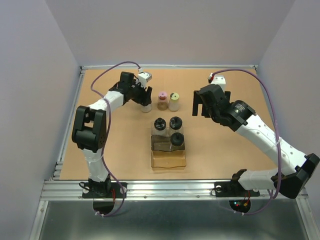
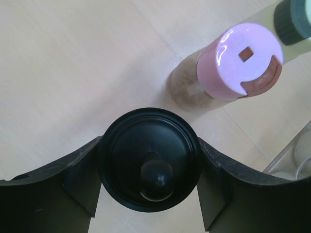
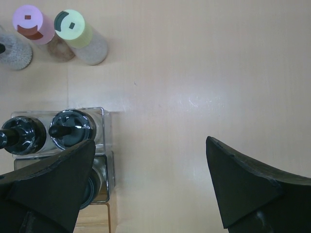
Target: Organize the condiment bottles
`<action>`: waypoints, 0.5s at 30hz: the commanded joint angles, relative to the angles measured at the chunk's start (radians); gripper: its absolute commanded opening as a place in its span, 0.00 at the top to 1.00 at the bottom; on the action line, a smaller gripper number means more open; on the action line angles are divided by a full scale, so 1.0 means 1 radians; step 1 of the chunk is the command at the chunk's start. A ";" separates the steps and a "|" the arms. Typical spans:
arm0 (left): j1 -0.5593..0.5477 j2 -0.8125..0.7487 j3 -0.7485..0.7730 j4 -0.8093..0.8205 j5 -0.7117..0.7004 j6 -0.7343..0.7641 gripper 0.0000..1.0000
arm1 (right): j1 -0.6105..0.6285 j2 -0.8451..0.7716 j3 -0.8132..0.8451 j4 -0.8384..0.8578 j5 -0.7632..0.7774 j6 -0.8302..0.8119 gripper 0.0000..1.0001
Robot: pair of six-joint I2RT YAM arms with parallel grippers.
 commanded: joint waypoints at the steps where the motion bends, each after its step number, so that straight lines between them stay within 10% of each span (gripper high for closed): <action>1: 0.003 -0.198 -0.052 -0.029 -0.171 -0.139 1.00 | -0.008 -0.018 0.033 0.022 -0.009 0.003 0.00; 8: -0.047 -0.526 -0.163 -0.159 -0.365 -0.407 1.00 | -0.014 -0.067 -0.024 0.040 -0.031 0.003 0.00; 15: -0.331 -0.776 -0.265 -0.341 -0.595 -0.698 1.00 | -0.014 -0.126 -0.070 0.063 -0.051 0.002 0.00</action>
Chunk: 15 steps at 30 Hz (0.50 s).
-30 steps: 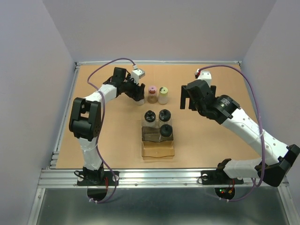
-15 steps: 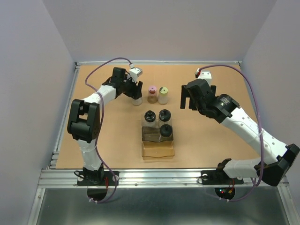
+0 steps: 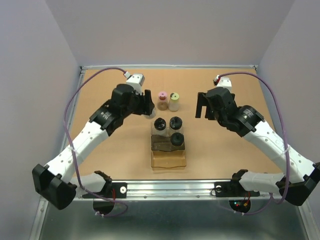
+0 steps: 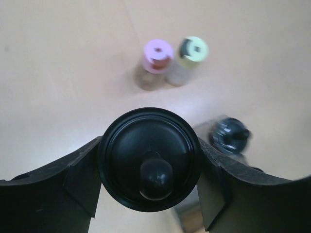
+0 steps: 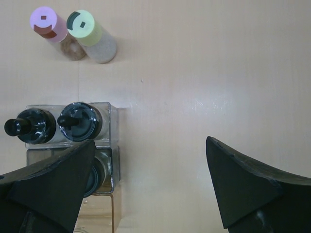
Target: Organize the condiment bottles
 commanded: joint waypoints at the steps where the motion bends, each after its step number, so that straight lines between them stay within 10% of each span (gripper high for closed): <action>1: -0.170 -0.113 -0.095 -0.129 -0.164 -0.266 1.00 | -0.006 -0.054 -0.039 0.053 -0.019 0.001 0.00; 15: -0.500 -0.231 -0.240 -0.147 -0.450 -0.625 1.00 | -0.008 -0.128 -0.093 0.070 -0.028 -0.011 0.00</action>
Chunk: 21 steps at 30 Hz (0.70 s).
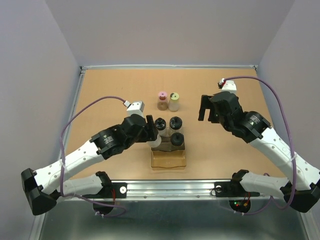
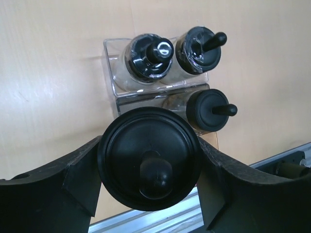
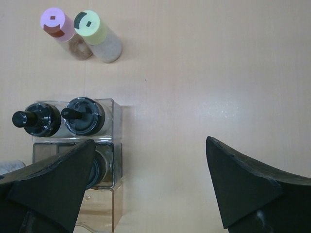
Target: Organize the condiment bottles
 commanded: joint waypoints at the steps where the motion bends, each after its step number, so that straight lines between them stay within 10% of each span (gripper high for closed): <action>1: -0.101 0.068 -0.008 0.092 -0.161 -0.126 1.00 | -0.008 -0.033 -0.033 0.045 -0.004 -0.006 0.00; 21: -0.224 0.330 0.004 0.145 -0.373 -0.258 1.00 | -0.008 -0.048 -0.071 0.045 0.001 0.000 0.00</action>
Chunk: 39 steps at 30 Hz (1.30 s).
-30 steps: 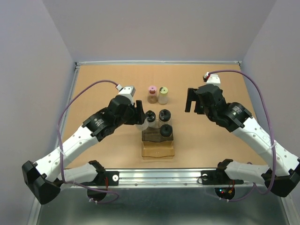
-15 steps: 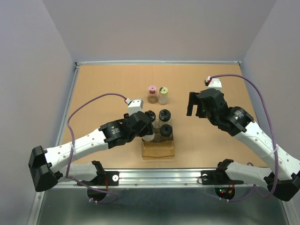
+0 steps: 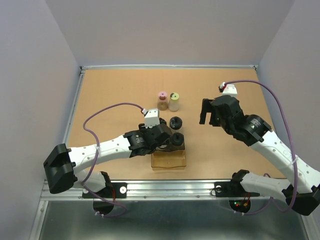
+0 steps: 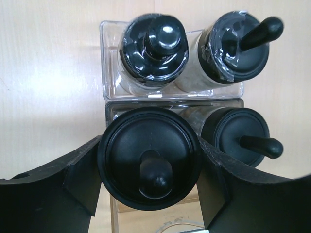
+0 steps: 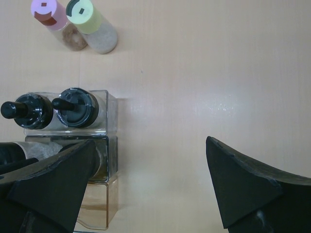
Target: Organize the condiment bottles
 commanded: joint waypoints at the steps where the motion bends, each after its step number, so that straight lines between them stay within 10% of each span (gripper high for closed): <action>1: -0.019 0.006 0.014 0.059 -0.062 -0.047 1.00 | -0.008 -0.002 -0.004 0.038 0.013 -0.004 0.00; 11: -0.022 0.097 -0.004 0.075 -0.059 -0.056 0.97 | -0.008 0.030 -0.015 0.044 -0.004 -0.011 0.00; 29: -0.042 0.095 0.028 0.038 -0.065 -0.094 0.01 | -0.008 0.050 0.002 0.057 -0.036 -0.043 0.00; 39: -0.085 -0.089 0.109 -0.097 -0.092 -0.156 0.01 | -0.009 0.223 0.158 0.100 -0.133 -0.141 0.00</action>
